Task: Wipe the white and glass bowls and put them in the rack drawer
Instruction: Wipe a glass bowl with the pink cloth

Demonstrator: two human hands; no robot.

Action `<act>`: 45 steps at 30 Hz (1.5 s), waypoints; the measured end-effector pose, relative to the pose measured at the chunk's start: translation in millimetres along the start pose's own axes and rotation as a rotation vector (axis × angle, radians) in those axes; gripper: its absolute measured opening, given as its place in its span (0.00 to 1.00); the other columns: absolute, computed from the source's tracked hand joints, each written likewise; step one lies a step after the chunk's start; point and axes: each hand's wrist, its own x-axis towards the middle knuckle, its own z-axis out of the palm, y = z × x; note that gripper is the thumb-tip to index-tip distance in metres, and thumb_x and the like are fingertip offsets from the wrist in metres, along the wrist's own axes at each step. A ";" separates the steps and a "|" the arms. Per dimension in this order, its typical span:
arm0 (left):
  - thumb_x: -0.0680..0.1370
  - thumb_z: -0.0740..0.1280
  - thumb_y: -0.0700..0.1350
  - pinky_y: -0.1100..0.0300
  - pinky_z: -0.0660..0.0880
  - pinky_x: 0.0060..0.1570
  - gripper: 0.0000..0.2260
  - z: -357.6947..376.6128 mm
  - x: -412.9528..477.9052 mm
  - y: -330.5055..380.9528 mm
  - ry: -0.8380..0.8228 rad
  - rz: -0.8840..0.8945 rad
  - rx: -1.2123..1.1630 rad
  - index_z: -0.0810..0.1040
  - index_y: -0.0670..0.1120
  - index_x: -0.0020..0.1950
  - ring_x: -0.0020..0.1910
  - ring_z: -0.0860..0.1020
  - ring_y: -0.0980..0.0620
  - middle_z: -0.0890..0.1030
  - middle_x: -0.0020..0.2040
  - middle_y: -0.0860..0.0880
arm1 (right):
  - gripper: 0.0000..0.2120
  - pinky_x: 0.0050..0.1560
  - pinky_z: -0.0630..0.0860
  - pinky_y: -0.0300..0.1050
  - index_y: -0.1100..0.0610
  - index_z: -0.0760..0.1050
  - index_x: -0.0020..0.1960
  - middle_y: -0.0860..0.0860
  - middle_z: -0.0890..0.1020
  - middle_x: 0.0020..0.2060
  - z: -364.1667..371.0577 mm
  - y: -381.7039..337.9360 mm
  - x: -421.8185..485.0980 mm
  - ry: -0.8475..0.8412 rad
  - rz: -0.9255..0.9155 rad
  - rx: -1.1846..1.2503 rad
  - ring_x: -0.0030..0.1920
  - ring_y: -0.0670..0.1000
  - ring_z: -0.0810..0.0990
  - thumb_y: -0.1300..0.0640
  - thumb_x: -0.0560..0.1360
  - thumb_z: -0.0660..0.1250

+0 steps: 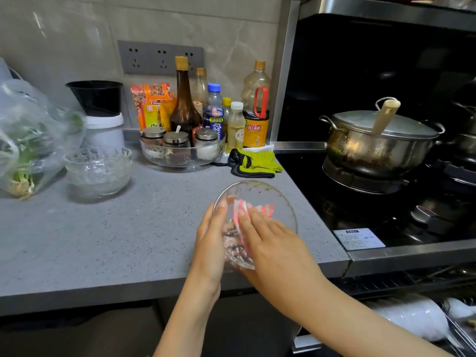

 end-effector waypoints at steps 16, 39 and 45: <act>0.78 0.49 0.65 0.47 0.74 0.59 0.31 -5.9 14.2 21.4 -0.143 -0.198 -0.260 0.80 0.45 0.62 0.58 0.80 0.43 0.82 0.58 0.41 | 0.12 0.42 0.82 0.44 0.61 0.83 0.42 0.56 0.86 0.37 -76.1 35.7 24.8 -0.146 0.340 1.488 0.38 0.53 0.85 0.58 0.61 0.78; 0.73 0.65 0.51 0.66 0.78 0.29 0.14 9.1 6.9 31.0 0.102 -0.060 -0.480 0.78 0.42 0.51 0.33 0.83 0.54 0.85 0.40 0.47 | 0.19 0.64 0.71 0.39 0.46 0.67 0.72 0.40 0.73 0.68 -47.5 42.5 22.2 0.274 0.333 1.424 0.67 0.42 0.72 0.47 0.81 0.56; 0.72 0.66 0.53 0.64 0.79 0.31 0.14 18.1 6.4 31.7 0.140 0.008 -0.467 0.81 0.44 0.48 0.33 0.81 0.54 0.84 0.40 0.46 | 0.21 0.73 0.61 0.51 0.57 0.63 0.74 0.49 0.65 0.74 -21.3 18.1 16.1 0.424 -0.071 0.637 0.76 0.50 0.59 0.56 0.82 0.53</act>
